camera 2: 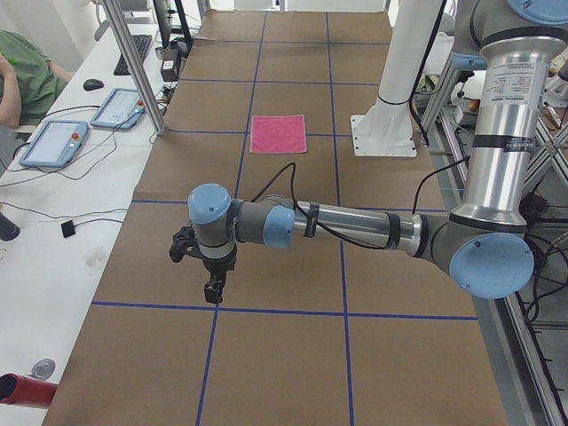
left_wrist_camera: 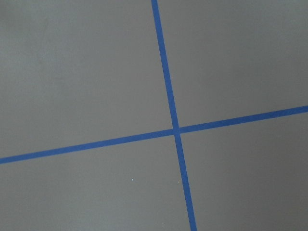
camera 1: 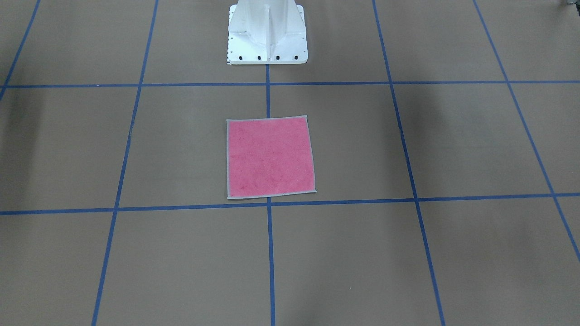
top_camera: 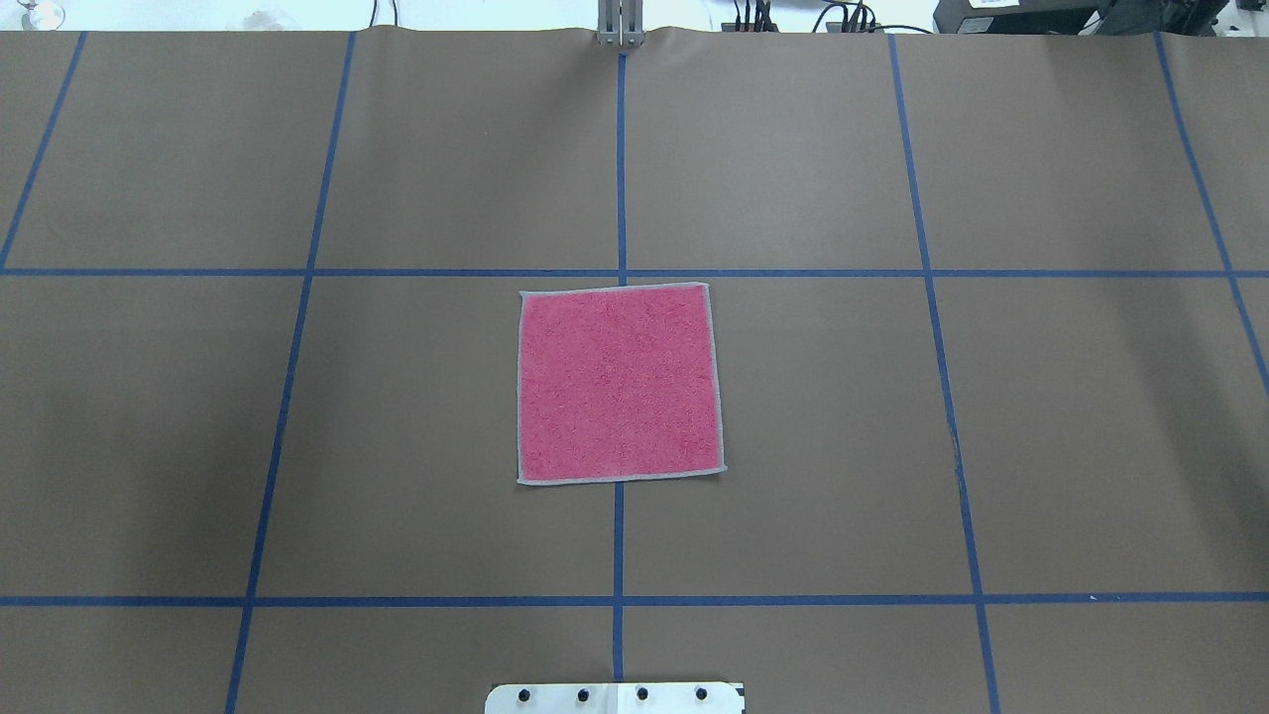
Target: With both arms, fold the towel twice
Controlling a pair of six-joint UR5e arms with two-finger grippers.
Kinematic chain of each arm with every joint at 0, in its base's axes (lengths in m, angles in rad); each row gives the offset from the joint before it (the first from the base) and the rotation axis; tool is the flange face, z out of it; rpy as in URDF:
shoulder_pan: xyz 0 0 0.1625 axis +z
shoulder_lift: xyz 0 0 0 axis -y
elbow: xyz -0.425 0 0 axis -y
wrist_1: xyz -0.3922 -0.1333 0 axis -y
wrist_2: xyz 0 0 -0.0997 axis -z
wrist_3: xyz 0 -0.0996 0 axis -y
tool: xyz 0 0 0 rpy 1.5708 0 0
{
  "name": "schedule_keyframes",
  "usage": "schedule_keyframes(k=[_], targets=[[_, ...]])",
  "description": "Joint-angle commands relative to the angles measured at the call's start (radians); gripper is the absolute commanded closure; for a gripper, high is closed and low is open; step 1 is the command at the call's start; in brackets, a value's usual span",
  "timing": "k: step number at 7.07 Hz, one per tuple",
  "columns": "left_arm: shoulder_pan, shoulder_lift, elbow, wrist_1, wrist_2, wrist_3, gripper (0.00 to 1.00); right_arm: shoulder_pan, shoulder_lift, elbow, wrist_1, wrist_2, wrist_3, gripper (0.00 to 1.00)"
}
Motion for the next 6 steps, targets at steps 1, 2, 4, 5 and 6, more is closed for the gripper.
schedule_keyframes(k=[1,2,4,5,6], targets=[[0.016,-0.053,-0.001,-0.008,-0.002,-0.069,0.0,-0.007,0.095,0.009,-0.006,-0.004,0.002,0.0],[0.065,-0.094,-0.005,-0.014,-0.003,-0.164,0.0,-0.039,0.126,0.021,-0.006,-0.005,0.002,0.0],[0.176,-0.181,-0.013,-0.022,-0.073,-0.409,0.0,-0.105,0.144,0.071,0.004,0.025,0.203,0.0],[0.225,-0.221,-0.036,-0.023,-0.115,-0.53,0.0,-0.178,0.182,0.084,0.027,0.044,0.306,0.0],[0.294,-0.252,-0.048,-0.023,-0.12,-0.652,0.0,-0.273,0.195,0.081,0.035,0.05,0.374,0.0]])
